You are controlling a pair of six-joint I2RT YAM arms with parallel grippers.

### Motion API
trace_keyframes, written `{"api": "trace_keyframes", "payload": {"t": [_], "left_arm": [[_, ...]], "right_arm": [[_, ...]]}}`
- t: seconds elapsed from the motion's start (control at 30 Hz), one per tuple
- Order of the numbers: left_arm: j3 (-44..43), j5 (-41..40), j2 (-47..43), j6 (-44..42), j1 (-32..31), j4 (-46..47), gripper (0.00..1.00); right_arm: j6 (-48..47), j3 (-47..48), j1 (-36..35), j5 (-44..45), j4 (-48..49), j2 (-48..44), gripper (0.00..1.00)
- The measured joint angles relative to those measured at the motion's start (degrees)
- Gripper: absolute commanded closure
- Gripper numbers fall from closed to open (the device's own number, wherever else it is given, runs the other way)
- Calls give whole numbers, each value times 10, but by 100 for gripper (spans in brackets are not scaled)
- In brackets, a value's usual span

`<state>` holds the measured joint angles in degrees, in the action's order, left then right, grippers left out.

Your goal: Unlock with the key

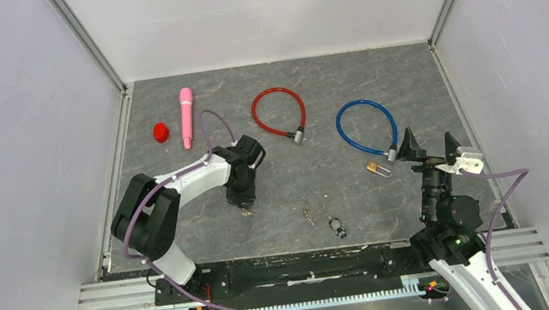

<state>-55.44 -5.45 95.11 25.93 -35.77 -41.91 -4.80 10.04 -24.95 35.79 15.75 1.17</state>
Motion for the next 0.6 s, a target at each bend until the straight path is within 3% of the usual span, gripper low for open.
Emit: {"api": "trace_keyframes", "payload": {"t": [0.17, 0.37, 0.47, 0.6], "left_arm": [[0, 0, 2, 0, -1, 0, 69], [-5, 6, 7, -1, -4, -1, 92], [-9, 7, 5, -1, -4, -4, 98], [-8, 11, -11, -5, -4, 1, 98]], "right_arm": [[0, 0, -1, 0, 0, 1, 2], [0, 0, -1, 0, 0, 3, 2], [2, 0, -1, -1, 0, 6, 2], [15, 8, -1, -26, -14, 35, 2]]}}
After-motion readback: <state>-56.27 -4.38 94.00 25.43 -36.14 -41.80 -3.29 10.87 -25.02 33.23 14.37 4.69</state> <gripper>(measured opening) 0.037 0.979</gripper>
